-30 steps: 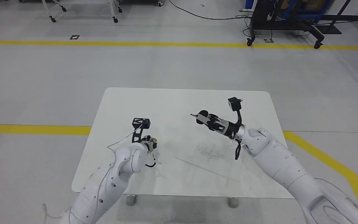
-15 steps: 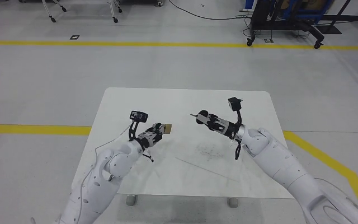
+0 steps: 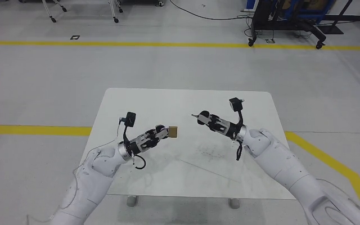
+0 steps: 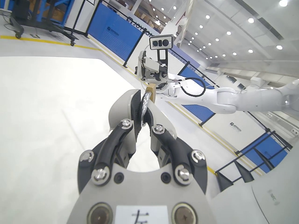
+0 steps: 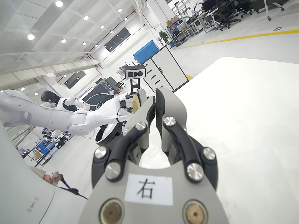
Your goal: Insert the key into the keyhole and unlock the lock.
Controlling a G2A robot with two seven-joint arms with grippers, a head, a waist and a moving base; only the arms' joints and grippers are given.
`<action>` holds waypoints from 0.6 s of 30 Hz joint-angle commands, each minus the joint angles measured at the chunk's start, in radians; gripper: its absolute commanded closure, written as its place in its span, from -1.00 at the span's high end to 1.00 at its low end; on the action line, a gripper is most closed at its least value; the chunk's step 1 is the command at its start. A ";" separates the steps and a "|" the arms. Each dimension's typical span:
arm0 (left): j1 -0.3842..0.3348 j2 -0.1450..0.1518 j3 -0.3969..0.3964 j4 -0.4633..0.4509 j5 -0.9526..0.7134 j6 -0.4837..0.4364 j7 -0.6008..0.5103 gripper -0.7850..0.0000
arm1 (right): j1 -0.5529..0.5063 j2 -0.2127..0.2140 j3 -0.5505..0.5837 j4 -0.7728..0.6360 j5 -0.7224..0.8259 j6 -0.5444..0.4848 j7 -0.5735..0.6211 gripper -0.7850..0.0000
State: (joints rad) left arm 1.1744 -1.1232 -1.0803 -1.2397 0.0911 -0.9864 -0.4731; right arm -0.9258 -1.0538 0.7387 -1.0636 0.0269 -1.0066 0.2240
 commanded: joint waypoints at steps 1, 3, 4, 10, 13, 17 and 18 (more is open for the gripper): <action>-0.037 -0.004 0.036 0.050 -0.123 -0.017 -0.065 -1.00 | 0.003 -0.005 0.002 -0.022 -0.007 0.070 -0.007 -1.00; -0.072 -0.007 0.065 0.095 -0.226 -0.023 -0.133 -1.00 | 0.010 -0.015 0.000 -0.047 -0.001 0.102 -0.014 -1.00; -0.089 -0.008 0.080 0.114 -0.269 -0.018 -0.170 -1.00 | 0.015 -0.020 -0.002 -0.051 0.006 0.108 -0.017 -1.00; -0.159 -0.016 0.154 0.193 -0.513 -0.004 -0.357 -1.00 | 0.062 -0.056 -0.024 -0.039 0.026 0.127 -0.003 -1.00; -0.177 -0.014 0.177 0.206 -0.548 0.006 -0.367 -1.00 | 0.082 -0.073 -0.040 -0.022 0.029 0.139 0.018 -1.00; -0.194 -0.007 0.200 0.219 -0.560 0.003 -0.364 -1.00 | 0.101 -0.092 -0.059 -0.004 0.035 0.140 0.058 -1.00; -0.198 -0.005 0.203 0.225 -0.551 -0.001 -0.360 -1.00 | 0.103 -0.096 -0.064 0.000 0.039 0.125 0.077 -1.00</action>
State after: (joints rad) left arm 0.9814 -1.1306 -0.8806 -1.0212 -0.4696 -0.9836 -0.8366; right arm -0.8250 -1.1462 0.6791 -1.0668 0.0615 -0.8669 0.2821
